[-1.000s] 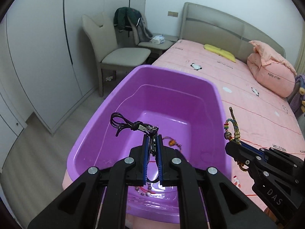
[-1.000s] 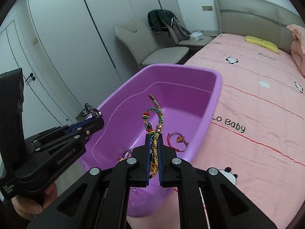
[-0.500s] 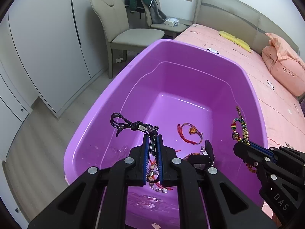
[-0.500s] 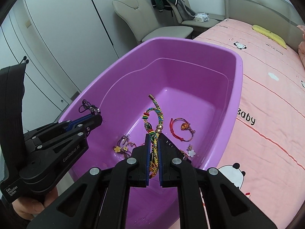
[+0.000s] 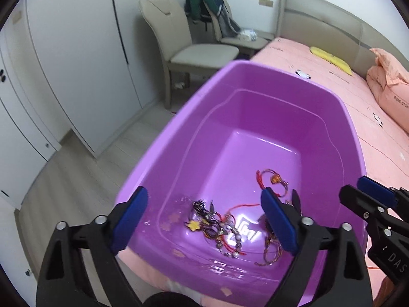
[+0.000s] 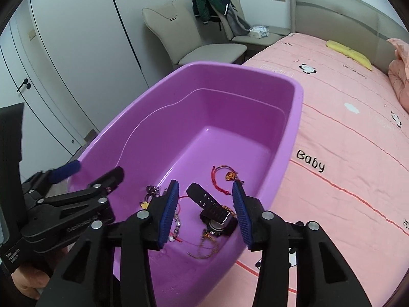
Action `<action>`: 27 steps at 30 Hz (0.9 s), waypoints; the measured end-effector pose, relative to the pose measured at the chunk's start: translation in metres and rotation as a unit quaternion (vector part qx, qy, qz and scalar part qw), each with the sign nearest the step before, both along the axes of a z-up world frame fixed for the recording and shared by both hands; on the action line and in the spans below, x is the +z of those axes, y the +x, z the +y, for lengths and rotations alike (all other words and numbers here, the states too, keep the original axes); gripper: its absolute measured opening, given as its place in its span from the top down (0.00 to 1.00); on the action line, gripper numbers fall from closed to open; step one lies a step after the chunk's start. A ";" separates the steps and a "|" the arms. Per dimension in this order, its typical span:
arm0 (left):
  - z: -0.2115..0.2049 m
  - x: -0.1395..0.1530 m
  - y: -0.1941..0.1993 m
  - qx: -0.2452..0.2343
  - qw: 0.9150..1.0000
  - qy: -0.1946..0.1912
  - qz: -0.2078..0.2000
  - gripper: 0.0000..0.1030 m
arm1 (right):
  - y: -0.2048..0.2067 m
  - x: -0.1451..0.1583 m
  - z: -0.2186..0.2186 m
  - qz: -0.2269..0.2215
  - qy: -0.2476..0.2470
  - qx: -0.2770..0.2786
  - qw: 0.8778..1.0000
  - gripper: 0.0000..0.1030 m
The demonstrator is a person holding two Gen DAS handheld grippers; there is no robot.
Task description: Organize jewelry
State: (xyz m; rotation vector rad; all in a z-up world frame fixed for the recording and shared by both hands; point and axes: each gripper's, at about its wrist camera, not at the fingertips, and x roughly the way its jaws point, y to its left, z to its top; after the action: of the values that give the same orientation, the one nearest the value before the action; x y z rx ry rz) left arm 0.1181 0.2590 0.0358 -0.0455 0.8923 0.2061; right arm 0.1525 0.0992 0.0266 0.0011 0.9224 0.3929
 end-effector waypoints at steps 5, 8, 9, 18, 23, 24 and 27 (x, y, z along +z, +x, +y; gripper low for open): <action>0.001 0.008 -0.008 0.004 1.000 -0.007 0.008 0.08 | -0.010 0.006 -0.008 -0.009 -0.005 -0.009 1.000 0.50; -0.001 0.013 -0.013 0.004 1.000 -0.007 0.005 0.06 | -0.016 0.008 -0.012 -0.013 -0.014 -0.012 1.000 0.47; -0.001 0.014 -0.015 0.004 1.000 -0.007 0.004 0.06 | -0.018 0.008 -0.014 -0.013 -0.015 -0.013 1.000 0.46; -0.012 0.023 -0.025 0.010 1.000 0.016 -0.010 0.06 | -0.028 0.011 -0.026 -0.002 -0.005 -0.026 1.000 0.41; -0.015 0.025 -0.031 0.015 1.000 0.016 -0.010 0.06 | -0.035 0.012 -0.030 -0.001 -0.005 -0.032 0.999 0.40; -0.015 0.026 -0.033 0.016 1.000 0.015 -0.010 0.06 | -0.037 0.012 -0.031 0.000 -0.004 -0.033 0.999 0.40; -0.017 0.027 -0.036 0.019 1.000 0.011 -0.012 0.06 | -0.040 0.011 -0.032 0.001 -0.005 -0.033 0.999 0.40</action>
State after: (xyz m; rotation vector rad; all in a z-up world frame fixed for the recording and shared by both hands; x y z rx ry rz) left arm 0.0821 0.2420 0.0633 -0.0441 0.8652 0.2509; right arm 0.1121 0.0670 0.0378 0.0227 0.9248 0.3281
